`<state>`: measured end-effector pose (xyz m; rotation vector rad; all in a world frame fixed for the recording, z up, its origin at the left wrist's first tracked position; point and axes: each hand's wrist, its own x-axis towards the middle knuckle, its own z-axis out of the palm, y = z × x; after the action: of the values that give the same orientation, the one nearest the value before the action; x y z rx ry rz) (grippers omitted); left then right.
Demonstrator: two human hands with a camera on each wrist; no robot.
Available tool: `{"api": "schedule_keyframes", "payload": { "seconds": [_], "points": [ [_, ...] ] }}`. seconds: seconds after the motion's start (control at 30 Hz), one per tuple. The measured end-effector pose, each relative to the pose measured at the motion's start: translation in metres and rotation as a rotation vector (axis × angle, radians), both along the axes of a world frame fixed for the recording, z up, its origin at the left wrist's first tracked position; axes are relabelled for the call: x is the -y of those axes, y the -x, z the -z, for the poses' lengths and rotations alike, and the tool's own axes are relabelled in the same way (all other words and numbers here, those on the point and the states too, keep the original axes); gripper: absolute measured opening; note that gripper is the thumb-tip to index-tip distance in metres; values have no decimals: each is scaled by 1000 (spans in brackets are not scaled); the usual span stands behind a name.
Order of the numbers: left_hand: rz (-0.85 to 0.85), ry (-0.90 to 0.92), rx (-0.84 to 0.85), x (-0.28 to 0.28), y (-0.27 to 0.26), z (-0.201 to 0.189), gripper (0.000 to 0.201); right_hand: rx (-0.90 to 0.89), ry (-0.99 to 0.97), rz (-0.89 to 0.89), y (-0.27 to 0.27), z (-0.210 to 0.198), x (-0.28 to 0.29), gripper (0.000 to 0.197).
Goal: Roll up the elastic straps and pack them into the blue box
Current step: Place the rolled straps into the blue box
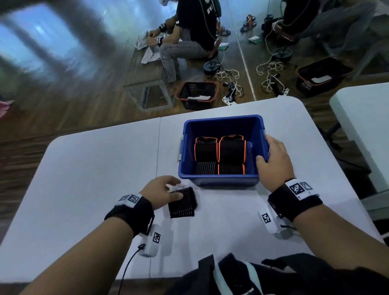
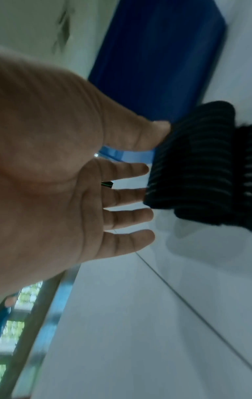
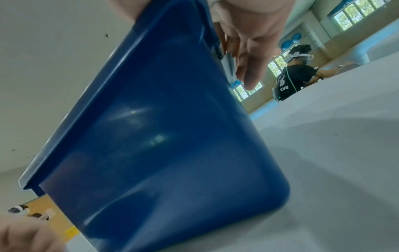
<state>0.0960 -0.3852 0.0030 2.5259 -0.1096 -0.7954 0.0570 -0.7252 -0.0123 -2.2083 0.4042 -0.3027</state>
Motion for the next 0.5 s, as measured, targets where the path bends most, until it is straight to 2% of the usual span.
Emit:
{"api": "schedule_keyframes", "payload": {
  "seconds": [0.13,0.5],
  "points": [
    [142,-134,-37,6,8,8,55,-14,-53,30,2,0,-1,59],
    [228,-210,-13,17,26,16,46,13,-138,25,3,7,0,59]
  ]
}}
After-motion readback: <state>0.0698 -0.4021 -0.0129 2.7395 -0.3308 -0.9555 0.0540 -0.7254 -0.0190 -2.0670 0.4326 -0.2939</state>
